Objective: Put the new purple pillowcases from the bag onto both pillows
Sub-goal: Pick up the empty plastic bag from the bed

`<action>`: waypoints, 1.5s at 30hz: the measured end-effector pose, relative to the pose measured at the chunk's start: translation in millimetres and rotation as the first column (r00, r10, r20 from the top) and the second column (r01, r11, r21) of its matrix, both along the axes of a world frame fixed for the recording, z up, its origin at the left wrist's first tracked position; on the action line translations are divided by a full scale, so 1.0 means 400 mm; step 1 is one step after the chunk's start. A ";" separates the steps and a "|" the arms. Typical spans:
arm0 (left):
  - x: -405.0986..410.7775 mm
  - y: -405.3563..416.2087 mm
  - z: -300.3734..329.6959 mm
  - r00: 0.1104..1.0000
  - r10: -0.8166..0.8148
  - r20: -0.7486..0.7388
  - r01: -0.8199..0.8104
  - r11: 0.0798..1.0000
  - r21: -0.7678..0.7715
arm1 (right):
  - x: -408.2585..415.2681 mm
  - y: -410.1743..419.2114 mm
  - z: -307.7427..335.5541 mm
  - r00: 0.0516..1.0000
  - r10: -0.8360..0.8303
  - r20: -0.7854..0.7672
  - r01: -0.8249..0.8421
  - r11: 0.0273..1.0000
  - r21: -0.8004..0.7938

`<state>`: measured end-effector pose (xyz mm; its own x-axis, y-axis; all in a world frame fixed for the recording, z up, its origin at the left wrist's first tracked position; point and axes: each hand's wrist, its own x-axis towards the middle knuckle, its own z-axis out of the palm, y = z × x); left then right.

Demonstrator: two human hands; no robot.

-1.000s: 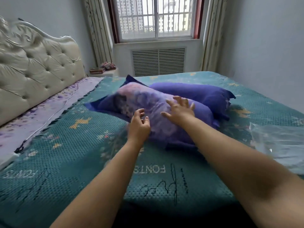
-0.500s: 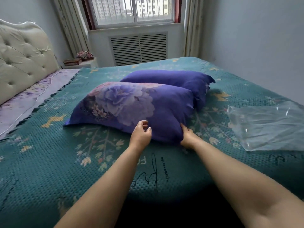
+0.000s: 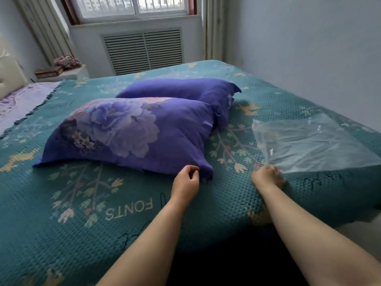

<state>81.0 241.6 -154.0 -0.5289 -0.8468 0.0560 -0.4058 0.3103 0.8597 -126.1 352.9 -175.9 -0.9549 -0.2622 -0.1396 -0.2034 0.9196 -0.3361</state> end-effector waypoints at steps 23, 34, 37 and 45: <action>-0.307 0.078 -0.026 0.992 0.084 0.099 -0.108 0.957 0.270 | -0.102 0.295 -0.029 0.944 0.022 0.330 0.234 0.662 -0.712; -0.332 0.082 -0.031 0.788 -0.150 0.598 0.173 0.985 0.019 | -0.127 0.531 -0.061 0.788 0.369 0.493 0.026 0.780 -0.625; -0.326 0.075 -0.024 0.822 -0.194 0.536 0.149 0.981 0.127 | -0.142 0.549 -0.082 0.830 0.305 0.467 0.106 0.736 -0.669; -0.307 0.091 0.060 0.870 -0.215 -0.444 0.355 0.897 0.262 | -0.150 0.556 -0.050 0.980 0.102 0.171 0.068 0.635 -0.770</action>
